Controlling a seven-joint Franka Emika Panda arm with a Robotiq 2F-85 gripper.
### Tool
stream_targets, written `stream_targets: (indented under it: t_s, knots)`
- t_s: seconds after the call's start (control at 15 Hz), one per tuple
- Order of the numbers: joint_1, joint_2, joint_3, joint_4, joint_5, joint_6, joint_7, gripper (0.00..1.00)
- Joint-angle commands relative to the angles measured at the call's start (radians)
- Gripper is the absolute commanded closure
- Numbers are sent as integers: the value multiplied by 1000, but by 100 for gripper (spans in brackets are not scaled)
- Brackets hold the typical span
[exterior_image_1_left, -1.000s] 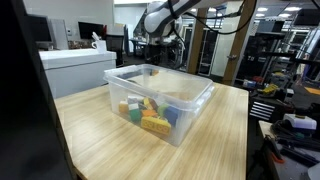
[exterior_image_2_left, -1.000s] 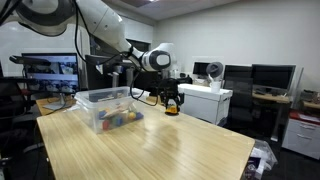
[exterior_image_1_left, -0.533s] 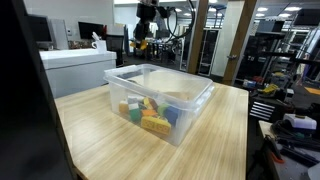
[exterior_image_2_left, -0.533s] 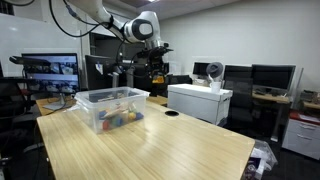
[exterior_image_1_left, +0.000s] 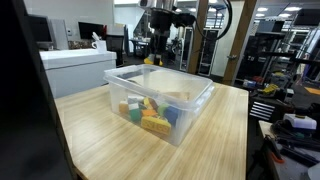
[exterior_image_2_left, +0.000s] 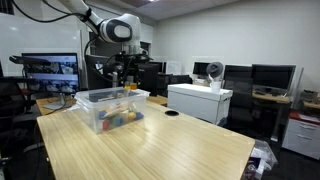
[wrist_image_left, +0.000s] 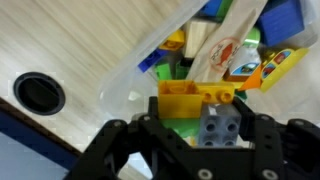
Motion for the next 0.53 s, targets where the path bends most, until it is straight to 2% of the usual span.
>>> stream_targets:
  t_s: [0.0, 0.2, 0.27, 0.47]
  knots:
    - [22, -152, -26, -245, 33, 27, -148, 55]
    - [63, -207, -43, -391, -54, 154, -201, 55]
    - [74, -215, -46, -419, -55, 190, -218, 7]
    - [107, -231, -56, -465, -134, 270, -188, 0]
